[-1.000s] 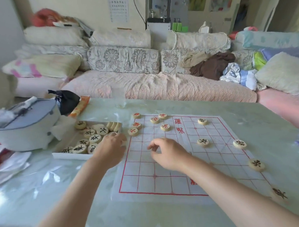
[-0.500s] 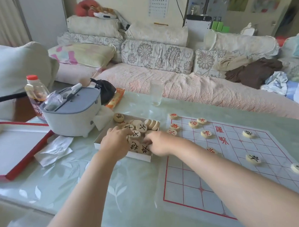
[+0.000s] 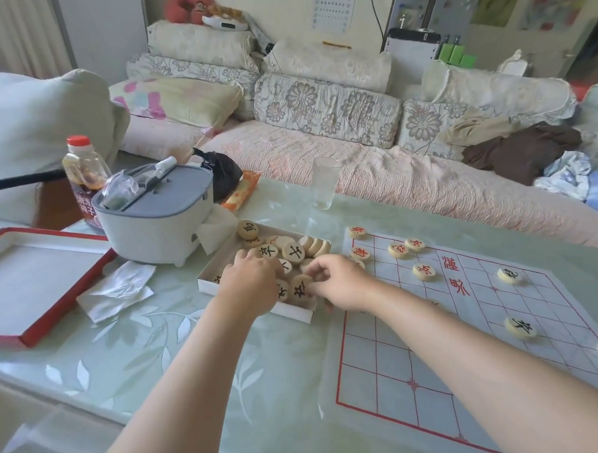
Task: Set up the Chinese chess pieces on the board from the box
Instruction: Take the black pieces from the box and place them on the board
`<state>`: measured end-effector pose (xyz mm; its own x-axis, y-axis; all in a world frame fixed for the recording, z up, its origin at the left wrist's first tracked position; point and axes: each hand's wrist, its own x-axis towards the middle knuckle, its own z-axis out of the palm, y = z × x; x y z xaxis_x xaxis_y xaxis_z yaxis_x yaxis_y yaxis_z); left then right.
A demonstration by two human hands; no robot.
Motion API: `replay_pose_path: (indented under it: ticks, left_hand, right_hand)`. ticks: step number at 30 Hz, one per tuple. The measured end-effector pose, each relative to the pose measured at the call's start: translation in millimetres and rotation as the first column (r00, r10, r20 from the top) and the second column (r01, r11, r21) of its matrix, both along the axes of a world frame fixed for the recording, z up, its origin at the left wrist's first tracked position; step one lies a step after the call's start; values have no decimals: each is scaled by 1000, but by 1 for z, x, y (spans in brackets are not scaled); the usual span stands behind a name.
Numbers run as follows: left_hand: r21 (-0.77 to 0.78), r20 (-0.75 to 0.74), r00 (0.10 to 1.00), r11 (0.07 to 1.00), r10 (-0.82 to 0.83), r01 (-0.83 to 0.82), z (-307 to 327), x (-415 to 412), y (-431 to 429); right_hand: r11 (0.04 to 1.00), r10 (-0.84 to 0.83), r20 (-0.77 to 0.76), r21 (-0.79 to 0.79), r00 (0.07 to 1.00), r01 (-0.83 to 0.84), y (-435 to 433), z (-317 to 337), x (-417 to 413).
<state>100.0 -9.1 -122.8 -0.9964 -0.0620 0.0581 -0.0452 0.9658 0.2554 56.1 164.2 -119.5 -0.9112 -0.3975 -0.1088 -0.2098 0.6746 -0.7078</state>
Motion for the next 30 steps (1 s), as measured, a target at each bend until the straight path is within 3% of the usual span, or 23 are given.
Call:
replay_pose_path:
  ticks: [4, 8, 18, 20, 23, 30]
  left_hand:
    - [-99, 29, 1000, 995, -2, 5, 1, 1, 6]
    - [-146, 29, 1000, 989, -13, 17, 0, 0, 9]
    - [-101, -80, 997, 995, -17, 9, 17, 2, 31]
    - [-34, -201, 980, 999, 4, -11, 25, 4, 41]
    - [205, -348, 938, 976, -2, 79, 34, 12, 71]
    - [419, -177, 958, 864, -226, 281, 35, 32, 170]
  right_hand:
    - [971, -91, 56, -217, 994, 101, 10, -2, 4]
    - [929, -111, 151, -336, 982, 157, 23, -1, 10]
    - [936, -144, 159, -299, 977, 187, 76, 7, 33]
    - [933, -163, 173, -294, 971, 209, 92, 8, 39]
    - [920, -204, 206, -294, 957, 259, 119, 11, 49]
    - [883, -334, 202, -275, 921, 381, 197, 12, 77]
